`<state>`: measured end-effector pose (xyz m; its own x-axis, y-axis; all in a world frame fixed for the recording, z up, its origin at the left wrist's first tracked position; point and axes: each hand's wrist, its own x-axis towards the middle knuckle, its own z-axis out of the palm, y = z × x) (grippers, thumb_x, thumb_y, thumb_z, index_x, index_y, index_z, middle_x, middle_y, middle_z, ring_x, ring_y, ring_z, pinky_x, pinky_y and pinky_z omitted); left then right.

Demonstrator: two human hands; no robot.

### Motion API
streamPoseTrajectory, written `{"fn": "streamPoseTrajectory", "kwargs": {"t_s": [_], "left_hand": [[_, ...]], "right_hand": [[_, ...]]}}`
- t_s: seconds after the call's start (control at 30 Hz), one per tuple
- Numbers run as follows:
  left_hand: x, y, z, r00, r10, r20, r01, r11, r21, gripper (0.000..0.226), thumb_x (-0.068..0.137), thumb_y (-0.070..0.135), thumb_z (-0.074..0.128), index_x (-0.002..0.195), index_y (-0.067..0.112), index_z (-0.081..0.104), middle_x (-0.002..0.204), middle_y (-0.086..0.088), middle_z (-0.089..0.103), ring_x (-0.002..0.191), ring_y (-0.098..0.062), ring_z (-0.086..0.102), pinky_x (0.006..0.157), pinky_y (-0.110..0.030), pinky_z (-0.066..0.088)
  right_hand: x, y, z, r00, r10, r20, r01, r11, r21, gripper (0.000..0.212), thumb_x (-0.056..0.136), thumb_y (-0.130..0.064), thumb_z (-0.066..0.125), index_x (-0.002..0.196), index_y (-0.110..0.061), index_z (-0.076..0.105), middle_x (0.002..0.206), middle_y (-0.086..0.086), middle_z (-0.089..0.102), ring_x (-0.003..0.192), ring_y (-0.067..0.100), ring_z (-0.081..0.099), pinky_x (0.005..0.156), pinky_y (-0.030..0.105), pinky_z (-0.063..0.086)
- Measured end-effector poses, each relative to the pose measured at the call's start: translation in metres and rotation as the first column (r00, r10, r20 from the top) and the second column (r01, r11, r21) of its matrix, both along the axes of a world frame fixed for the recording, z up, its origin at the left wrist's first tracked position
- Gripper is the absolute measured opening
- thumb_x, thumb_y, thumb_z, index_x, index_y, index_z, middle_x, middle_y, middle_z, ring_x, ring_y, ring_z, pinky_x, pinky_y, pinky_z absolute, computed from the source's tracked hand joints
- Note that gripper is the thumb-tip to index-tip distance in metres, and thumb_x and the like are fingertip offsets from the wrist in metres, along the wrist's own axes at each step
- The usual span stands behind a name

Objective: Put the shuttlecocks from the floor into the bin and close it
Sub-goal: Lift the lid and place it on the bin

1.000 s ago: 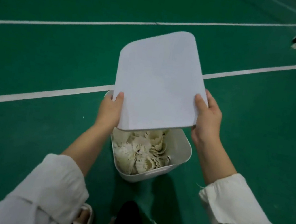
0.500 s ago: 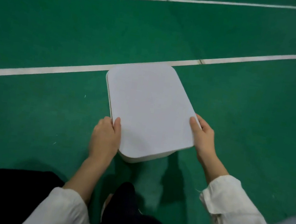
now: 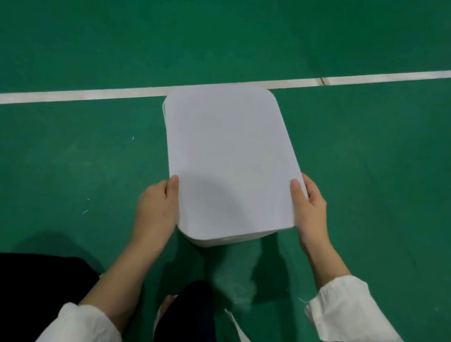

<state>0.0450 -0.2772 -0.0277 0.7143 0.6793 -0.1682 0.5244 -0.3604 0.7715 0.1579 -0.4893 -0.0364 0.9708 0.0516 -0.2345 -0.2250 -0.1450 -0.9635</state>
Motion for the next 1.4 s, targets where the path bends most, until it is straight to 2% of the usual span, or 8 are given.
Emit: {"fn": "streamPoseTrajectory", "kwargs": {"t_s": [0.2,0.43,0.63,0.73,1.0,1.17,1.27,1.4], "left_hand": [[-0.004,-0.001,0.007,1.0,0.007,-0.005,-0.007,0.999,0.047,0.051,0.099,0.032,0.035,0.052,0.011,0.039,0.055,-0.005,0.044,0.052,-0.018,0.038,0.049,-0.035,0.024],[-0.008,-0.003,0.004,1.0,-0.006,0.024,0.004,0.996,0.091,0.051,0.098,0.031,0.037,0.052,0.01,0.033,0.053,-0.006,0.04,0.051,-0.022,0.035,0.05,-0.036,0.023],[-0.012,-0.018,-0.017,0.997,0.061,0.052,-0.066,0.993,0.1,0.044,0.099,0.029,0.032,0.082,-0.003,0.056,0.081,-0.02,0.058,0.077,-0.032,0.053,0.07,-0.04,0.041],[-0.007,-0.015,-0.016,0.998,0.048,0.037,-0.051,0.996,0.07,0.04,0.099,0.029,0.031,0.089,-0.002,0.054,0.089,-0.018,0.056,0.082,-0.03,0.051,0.075,-0.04,0.04],[0.067,0.038,-0.008,0.992,0.085,0.094,-0.069,0.985,-0.161,0.034,0.093,0.03,0.037,0.117,0.009,0.048,0.112,-0.009,0.047,0.089,-0.019,0.047,0.084,-0.036,0.04],[0.135,0.085,-0.002,0.968,0.22,0.117,-0.162,0.911,-0.378,0.039,0.095,0.032,0.037,0.128,0.013,0.044,0.118,-0.001,0.051,0.101,-0.016,0.05,0.085,-0.029,0.039],[0.157,0.101,-0.005,0.98,0.155,0.127,-0.094,0.916,-0.389,0.041,0.095,0.035,0.036,0.131,0.017,0.047,0.128,0.002,0.054,0.115,-0.017,0.051,0.101,-0.035,0.04],[0.163,0.102,-0.014,0.946,0.235,0.224,-0.119,0.892,-0.436,0.036,0.095,0.028,0.043,0.127,0.014,0.053,0.123,0.001,0.059,0.111,-0.015,0.055,0.097,-0.031,0.044]], "right_hand": [[0.002,-0.001,0.003,0.999,0.027,0.017,-0.026,0.999,-0.046,0.019,0.094,-0.016,0.047,0.103,-0.023,0.062,0.092,-0.016,0.067,0.072,-0.008,0.063,0.063,0.008,0.05],[0.004,0.002,0.007,0.999,0.005,0.039,-0.003,0.998,-0.067,0.021,0.093,-0.016,0.047,0.091,-0.027,0.065,0.083,-0.016,0.067,0.069,-0.001,0.06,0.062,0.012,0.048],[-0.005,0.003,0.003,0.998,-0.002,0.058,0.008,0.996,-0.087,0.024,0.094,-0.02,0.047,0.113,-0.018,0.061,0.098,-0.015,0.066,0.078,-0.01,0.062,0.065,0.007,0.047],[-0.001,0.003,0.008,0.997,0.042,0.067,-0.025,0.972,-0.232,0.028,0.094,-0.026,0.046,0.118,-0.018,0.057,0.104,-0.009,0.065,0.088,0.002,0.062,0.068,0.015,0.045],[0.064,0.044,0.026,0.971,0.227,-0.073,-0.219,0.727,-0.651,0.047,0.096,-0.042,0.032,0.122,-0.004,0.042,0.12,0.014,0.055,0.095,0.028,0.05,0.075,0.032,0.034],[0.123,0.086,0.028,0.967,0.228,-0.114,-0.248,0.741,-0.624,0.052,0.096,-0.043,0.033,0.128,-0.002,0.039,0.131,0.016,0.049,0.112,0.032,0.049,0.079,0.032,0.032],[0.151,0.099,0.024,0.957,0.256,-0.139,-0.29,0.787,-0.545,0.054,0.096,-0.044,0.034,0.134,-0.005,0.036,0.137,0.012,0.045,0.122,0.03,0.045,0.085,0.031,0.032],[0.174,0.106,0.019,0.951,0.275,-0.141,-0.309,0.844,-0.438,0.052,0.094,-0.048,0.037,0.127,-0.009,0.047,0.125,0.005,0.056,0.109,0.025,0.055,0.091,0.035,0.042]]}}
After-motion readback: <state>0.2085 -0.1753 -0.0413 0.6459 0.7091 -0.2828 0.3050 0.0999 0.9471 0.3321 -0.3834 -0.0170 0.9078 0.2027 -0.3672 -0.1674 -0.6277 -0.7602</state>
